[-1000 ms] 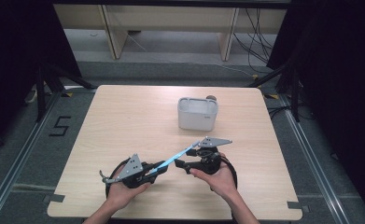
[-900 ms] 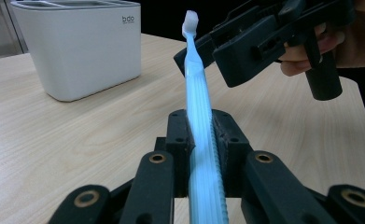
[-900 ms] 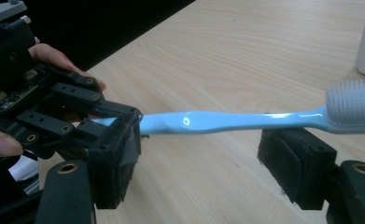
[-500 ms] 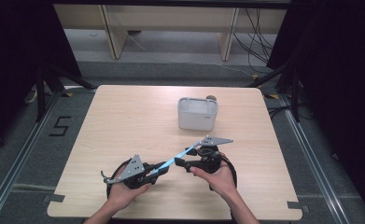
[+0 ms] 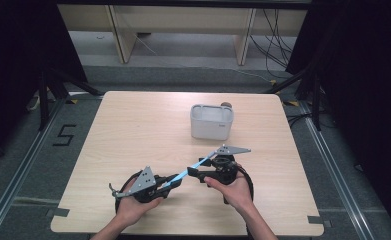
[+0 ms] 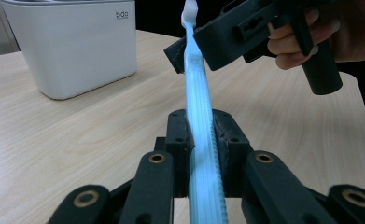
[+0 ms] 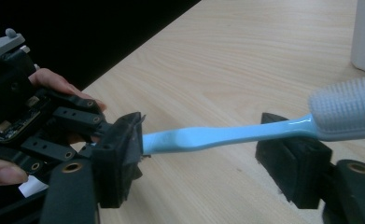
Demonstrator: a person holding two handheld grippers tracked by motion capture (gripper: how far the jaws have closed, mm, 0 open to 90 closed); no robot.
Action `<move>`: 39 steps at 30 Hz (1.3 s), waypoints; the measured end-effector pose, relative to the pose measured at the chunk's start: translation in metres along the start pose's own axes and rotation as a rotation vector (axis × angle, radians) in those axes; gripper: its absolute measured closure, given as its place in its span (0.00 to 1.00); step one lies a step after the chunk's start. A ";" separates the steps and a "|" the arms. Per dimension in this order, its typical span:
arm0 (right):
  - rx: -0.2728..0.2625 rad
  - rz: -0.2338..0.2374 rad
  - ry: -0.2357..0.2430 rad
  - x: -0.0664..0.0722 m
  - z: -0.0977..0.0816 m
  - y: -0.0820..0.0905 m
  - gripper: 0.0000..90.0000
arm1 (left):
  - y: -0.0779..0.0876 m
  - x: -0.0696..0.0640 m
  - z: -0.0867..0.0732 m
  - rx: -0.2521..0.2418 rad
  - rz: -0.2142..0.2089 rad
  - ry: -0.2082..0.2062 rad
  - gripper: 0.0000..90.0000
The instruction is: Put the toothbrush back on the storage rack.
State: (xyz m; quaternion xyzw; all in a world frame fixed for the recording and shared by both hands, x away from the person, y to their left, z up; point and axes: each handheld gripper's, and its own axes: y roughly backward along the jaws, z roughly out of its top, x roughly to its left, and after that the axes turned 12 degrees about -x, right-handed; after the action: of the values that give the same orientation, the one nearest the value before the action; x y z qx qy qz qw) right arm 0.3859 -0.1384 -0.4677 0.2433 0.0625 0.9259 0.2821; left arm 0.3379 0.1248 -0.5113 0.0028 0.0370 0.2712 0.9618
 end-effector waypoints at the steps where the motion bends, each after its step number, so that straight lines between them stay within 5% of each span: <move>1: -0.002 -0.003 -0.004 0.000 0.000 0.001 0.41 | 0.000 0.000 0.000 0.004 -0.001 -0.006 0.86; 9: -0.033 0.030 -0.057 -0.004 0.001 0.001 0.60 | -0.003 -0.006 -0.003 0.023 -0.019 -0.033 0.86; 14: -0.059 0.077 -0.091 -0.001 0.002 0.004 0.93 | -0.009 -0.011 -0.005 0.033 -0.046 -0.048 0.82; 18: -0.073 0.103 -0.094 0.000 0.004 0.007 0.96 | -0.008 -0.014 -0.001 0.042 -0.066 -0.054 0.71; 27: -0.103 0.105 -0.068 0.004 0.012 0.012 0.97 | -0.005 -0.017 0.005 0.025 -0.080 -0.036 0.66; 28: -0.088 0.105 -0.111 0.007 0.013 0.014 0.97 | -0.005 -0.017 0.005 0.007 -0.081 -0.025 0.65; 30: -0.108 0.099 -0.069 0.005 0.016 0.014 0.97 | -0.004 -0.016 0.008 0.001 -0.082 -0.022 0.65; 39: -0.145 0.067 -0.027 0.004 0.029 0.022 0.97 | 0.000 -0.016 0.012 -0.020 -0.074 -0.026 0.63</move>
State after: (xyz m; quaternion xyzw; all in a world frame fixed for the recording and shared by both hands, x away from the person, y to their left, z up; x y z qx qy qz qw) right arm 0.3863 -0.1549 -0.4351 0.2364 -0.0164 0.9336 0.2686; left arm 0.3251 0.1168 -0.4979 -0.0046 0.0216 0.2356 0.9716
